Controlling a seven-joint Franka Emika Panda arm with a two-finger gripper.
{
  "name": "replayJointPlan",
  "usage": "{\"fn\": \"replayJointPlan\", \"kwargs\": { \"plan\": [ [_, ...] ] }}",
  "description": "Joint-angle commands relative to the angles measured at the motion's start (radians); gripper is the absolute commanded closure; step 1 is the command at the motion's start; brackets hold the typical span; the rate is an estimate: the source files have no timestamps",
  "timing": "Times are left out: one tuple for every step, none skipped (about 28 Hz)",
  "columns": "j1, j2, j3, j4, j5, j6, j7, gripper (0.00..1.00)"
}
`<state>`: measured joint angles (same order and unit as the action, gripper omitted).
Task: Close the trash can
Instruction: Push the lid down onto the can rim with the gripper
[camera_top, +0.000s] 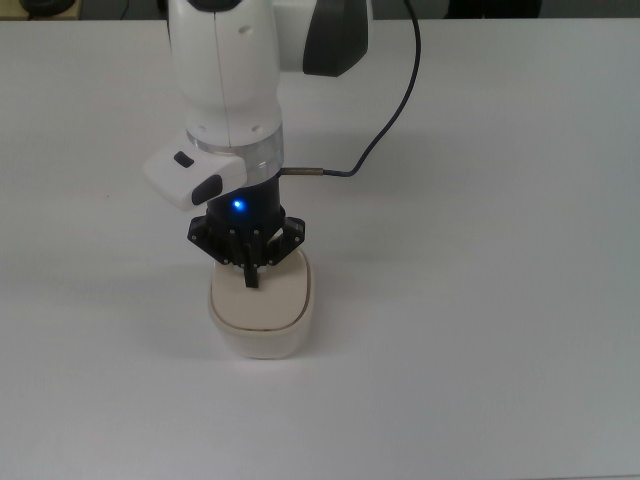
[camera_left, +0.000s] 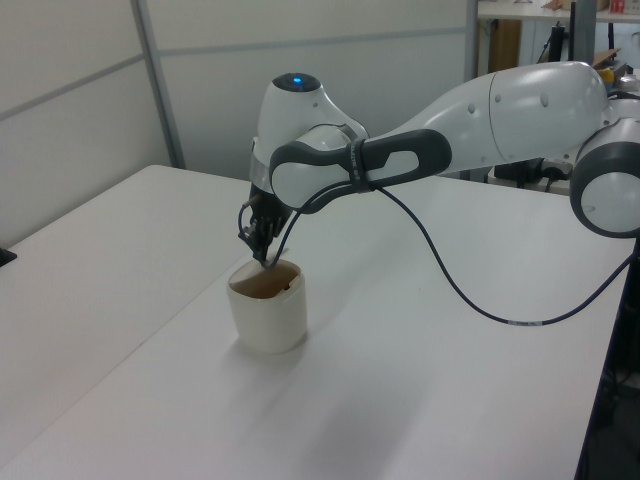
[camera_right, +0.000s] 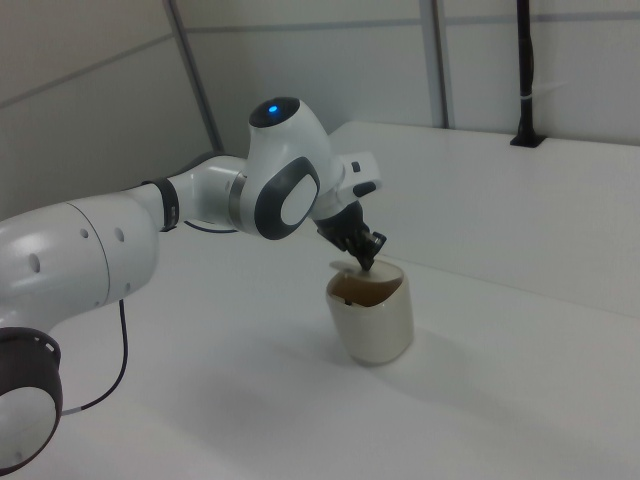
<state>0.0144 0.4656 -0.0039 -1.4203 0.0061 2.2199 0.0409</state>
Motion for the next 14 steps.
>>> {"fn": "replayJointPlan", "kwargs": {
  "plan": [
    [0.003,-0.022,-0.005,-0.043,0.015,-0.075,-0.05,1.0],
    [0.004,-0.022,-0.007,-0.048,0.014,-0.084,-0.052,1.0],
    [0.006,-0.021,-0.005,-0.052,0.012,-0.089,-0.052,1.0],
    [0.007,-0.019,-0.005,-0.057,0.012,-0.092,-0.052,1.0],
    [0.01,-0.016,-0.005,-0.069,0.011,-0.092,-0.052,1.0],
    [0.01,-0.015,-0.005,-0.075,0.009,-0.092,-0.052,1.0],
    [0.01,-0.012,-0.005,-0.078,0.009,-0.092,-0.052,1.0],
    [0.012,-0.01,-0.005,-0.083,0.009,-0.092,-0.052,1.0],
    [0.012,-0.008,-0.005,-0.086,0.009,-0.092,-0.052,1.0],
    [0.012,-0.007,-0.005,-0.089,0.008,-0.092,-0.052,1.0],
    [0.012,-0.005,-0.005,-0.091,0.008,-0.092,-0.052,1.0],
    [0.012,-0.004,-0.005,-0.091,0.009,-0.092,-0.052,1.0],
    [0.012,-0.004,-0.005,-0.091,0.009,-0.092,-0.052,1.0],
    [0.012,-0.004,-0.005,-0.091,0.008,-0.092,-0.052,1.0]
  ]
}}
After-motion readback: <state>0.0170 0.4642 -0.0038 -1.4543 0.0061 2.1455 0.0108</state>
